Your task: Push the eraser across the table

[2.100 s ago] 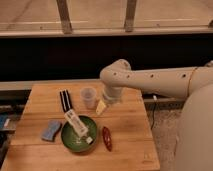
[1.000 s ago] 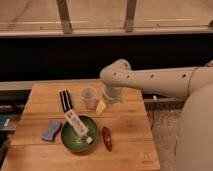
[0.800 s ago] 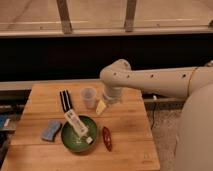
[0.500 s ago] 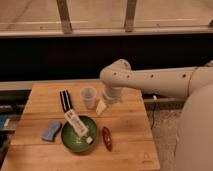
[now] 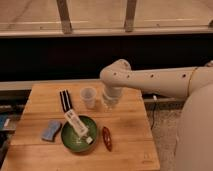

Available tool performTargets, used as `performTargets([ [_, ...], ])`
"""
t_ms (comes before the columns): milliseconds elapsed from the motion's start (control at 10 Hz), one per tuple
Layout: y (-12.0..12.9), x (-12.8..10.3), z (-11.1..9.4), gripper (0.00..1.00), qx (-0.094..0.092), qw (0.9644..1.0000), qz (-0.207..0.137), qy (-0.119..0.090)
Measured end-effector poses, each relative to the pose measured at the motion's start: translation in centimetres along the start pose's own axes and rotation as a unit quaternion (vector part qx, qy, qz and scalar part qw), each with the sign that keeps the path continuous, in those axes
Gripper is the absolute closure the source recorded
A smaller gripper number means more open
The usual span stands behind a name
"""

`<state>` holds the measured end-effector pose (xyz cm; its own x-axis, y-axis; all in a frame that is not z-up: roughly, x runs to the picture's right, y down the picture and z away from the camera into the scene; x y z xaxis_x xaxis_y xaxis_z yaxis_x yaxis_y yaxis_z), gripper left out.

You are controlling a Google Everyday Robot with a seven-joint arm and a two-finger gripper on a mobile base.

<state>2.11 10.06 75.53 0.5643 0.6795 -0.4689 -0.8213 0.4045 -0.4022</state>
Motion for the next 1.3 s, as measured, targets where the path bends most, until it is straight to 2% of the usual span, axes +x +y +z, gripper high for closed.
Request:
performTargets([
  [100, 0.0, 0.0, -0.1, 0.92, 0.001, 1.0, -0.001, 0.0],
  [200, 0.0, 0.0, -0.1, 0.97, 0.003, 1.0, -0.003, 0.001],
  [300, 0.7, -0.2, -0.7, 1.0, 0.013, 0.9997, -0.019, 0.007],
  [700, 5.2, -3.0, -4.7, 1.0, 0.034, 0.9967, -0.074, 0.009],
  [800, 5.7, -3.5, -4.9, 1.0, 0.039, 0.9957, -0.083, 0.011],
  [1000, 7.7, -6.8, -3.8, 1.0, 0.045, 0.9924, -0.114, 0.007],
  [1300, 8.3, -10.8, -1.8, 1.0, 0.044, 0.9903, -0.132, 0.006],
])
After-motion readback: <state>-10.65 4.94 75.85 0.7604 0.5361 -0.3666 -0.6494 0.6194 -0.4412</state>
